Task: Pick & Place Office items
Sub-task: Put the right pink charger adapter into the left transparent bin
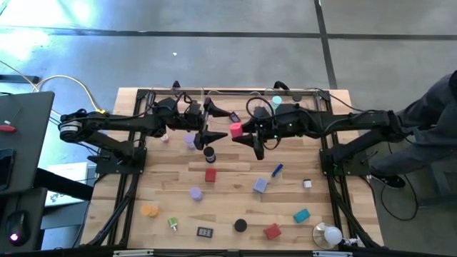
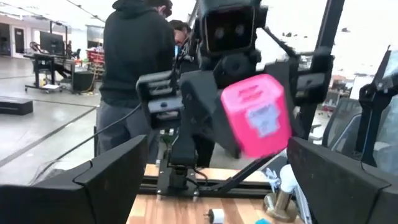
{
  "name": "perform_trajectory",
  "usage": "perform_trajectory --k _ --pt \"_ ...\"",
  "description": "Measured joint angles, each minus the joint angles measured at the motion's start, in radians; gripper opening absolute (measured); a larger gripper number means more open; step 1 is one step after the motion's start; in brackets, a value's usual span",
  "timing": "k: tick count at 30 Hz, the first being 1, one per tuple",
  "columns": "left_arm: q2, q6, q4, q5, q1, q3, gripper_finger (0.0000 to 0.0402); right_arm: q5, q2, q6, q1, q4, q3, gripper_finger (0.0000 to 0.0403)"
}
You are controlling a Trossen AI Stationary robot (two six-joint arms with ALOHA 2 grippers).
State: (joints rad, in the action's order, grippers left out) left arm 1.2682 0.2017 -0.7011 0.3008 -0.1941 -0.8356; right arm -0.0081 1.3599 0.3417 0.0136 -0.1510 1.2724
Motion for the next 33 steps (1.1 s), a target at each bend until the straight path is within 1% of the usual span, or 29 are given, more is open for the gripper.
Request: perform_trajectory --k 3,6,11,18,21,33 --pt "0.003 0.041 -0.002 0.0 0.008 0.0 0.0374 0.001 0.02 -0.019 -0.008 0.028 0.001 0.0146" --pt "0.004 0.058 -0.001 0.0 0.009 0.0 0.0374 0.001 0.028 -0.029 -0.018 0.014 -0.001 0.0146" --pt "0.004 0.058 -0.006 0.0 0.009 0.0 0.0374 -0.005 0.041 -0.053 -0.033 0.028 0.001 0.0146" --pt "0.003 0.046 -0.011 -0.015 0.009 0.0 0.0374 -0.055 0.07 -0.069 -0.053 0.056 -0.001 0.0146" --pt "0.004 0.044 -0.011 -0.018 0.009 0.0 0.0374 -0.055 0.083 -0.085 -0.053 0.098 0.001 0.0146" --pt "0.01 0.042 -0.011 -0.018 0.009 0.0 0.0374 -0.094 0.111 -0.11 -0.082 0.103 0.0 0.0146"
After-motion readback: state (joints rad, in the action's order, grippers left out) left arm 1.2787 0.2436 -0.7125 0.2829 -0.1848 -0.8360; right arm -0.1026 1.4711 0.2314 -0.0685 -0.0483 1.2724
